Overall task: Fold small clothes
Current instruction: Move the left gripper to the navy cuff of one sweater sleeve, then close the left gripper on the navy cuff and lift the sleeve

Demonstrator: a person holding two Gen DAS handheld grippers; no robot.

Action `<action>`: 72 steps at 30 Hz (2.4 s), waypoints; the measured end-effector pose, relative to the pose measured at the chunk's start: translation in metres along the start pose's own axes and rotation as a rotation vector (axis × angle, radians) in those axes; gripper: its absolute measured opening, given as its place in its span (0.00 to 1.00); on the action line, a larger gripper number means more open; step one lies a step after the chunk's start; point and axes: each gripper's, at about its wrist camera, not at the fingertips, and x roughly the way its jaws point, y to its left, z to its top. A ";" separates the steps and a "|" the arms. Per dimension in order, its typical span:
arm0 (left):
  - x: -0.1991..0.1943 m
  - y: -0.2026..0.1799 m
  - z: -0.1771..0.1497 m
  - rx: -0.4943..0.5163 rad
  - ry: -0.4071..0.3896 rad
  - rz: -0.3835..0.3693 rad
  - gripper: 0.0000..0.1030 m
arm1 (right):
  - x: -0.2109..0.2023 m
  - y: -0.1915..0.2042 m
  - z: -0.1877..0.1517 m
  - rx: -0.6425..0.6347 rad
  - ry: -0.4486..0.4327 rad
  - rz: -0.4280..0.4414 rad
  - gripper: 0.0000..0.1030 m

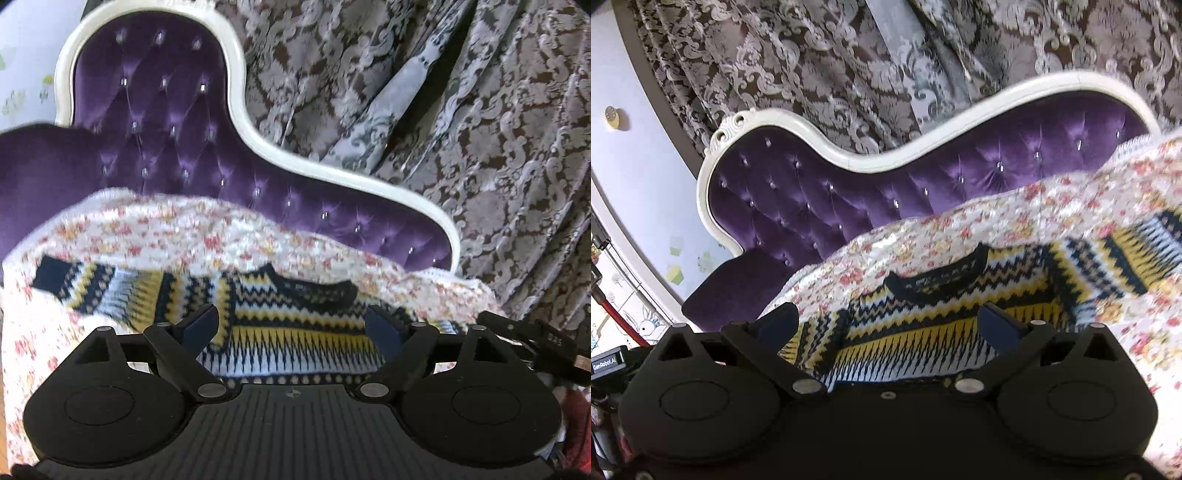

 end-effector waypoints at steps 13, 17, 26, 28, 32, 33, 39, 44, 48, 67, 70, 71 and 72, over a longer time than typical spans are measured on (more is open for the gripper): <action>0.026 0.031 -0.004 0.011 -0.037 0.038 0.91 | 0.021 0.008 -0.003 -0.035 -0.046 -0.016 1.00; 0.038 0.051 0.004 0.040 -0.068 0.063 0.91 | 0.041 0.000 -0.006 -0.038 -0.057 -0.028 1.00; 0.077 0.114 0.015 -0.045 -0.010 0.104 0.92 | 0.079 -0.035 -0.034 -0.044 -0.089 -0.021 1.00; 0.086 0.129 0.013 -0.070 0.014 0.117 0.92 | 0.089 -0.044 -0.040 -0.021 -0.004 -0.068 1.00; 0.104 0.158 0.004 -0.098 0.046 0.169 0.92 | 0.085 -0.045 -0.040 -0.037 -0.006 -0.074 1.00; 0.109 0.165 0.001 -0.111 0.055 0.182 0.93 | 0.083 -0.043 -0.039 -0.037 -0.010 -0.068 1.00; 0.134 0.199 -0.018 -0.171 0.092 0.226 0.93 | 0.083 -0.034 -0.039 -0.077 0.002 -0.047 1.00; 0.148 0.218 -0.022 -0.144 0.056 0.276 0.93 | 0.094 -0.032 -0.044 -0.079 0.031 -0.036 1.00; 0.160 0.235 -0.022 -0.141 0.058 0.282 0.93 | 0.096 -0.028 -0.047 -0.098 0.037 -0.028 1.00; 0.166 0.278 -0.013 -0.287 -0.028 0.322 0.57 | 0.111 -0.022 -0.058 -0.121 0.101 -0.017 1.00; 0.165 0.282 -0.010 -0.310 -0.024 0.325 0.10 | 0.111 -0.022 -0.058 -0.123 0.101 -0.017 1.00; 0.165 0.283 -0.009 -0.328 -0.018 0.333 0.01 | 0.111 -0.022 -0.058 -0.122 0.101 -0.017 1.00; 0.163 0.283 -0.009 -0.336 -0.025 0.327 0.00 | 0.111 -0.022 -0.058 -0.121 0.101 -0.017 1.00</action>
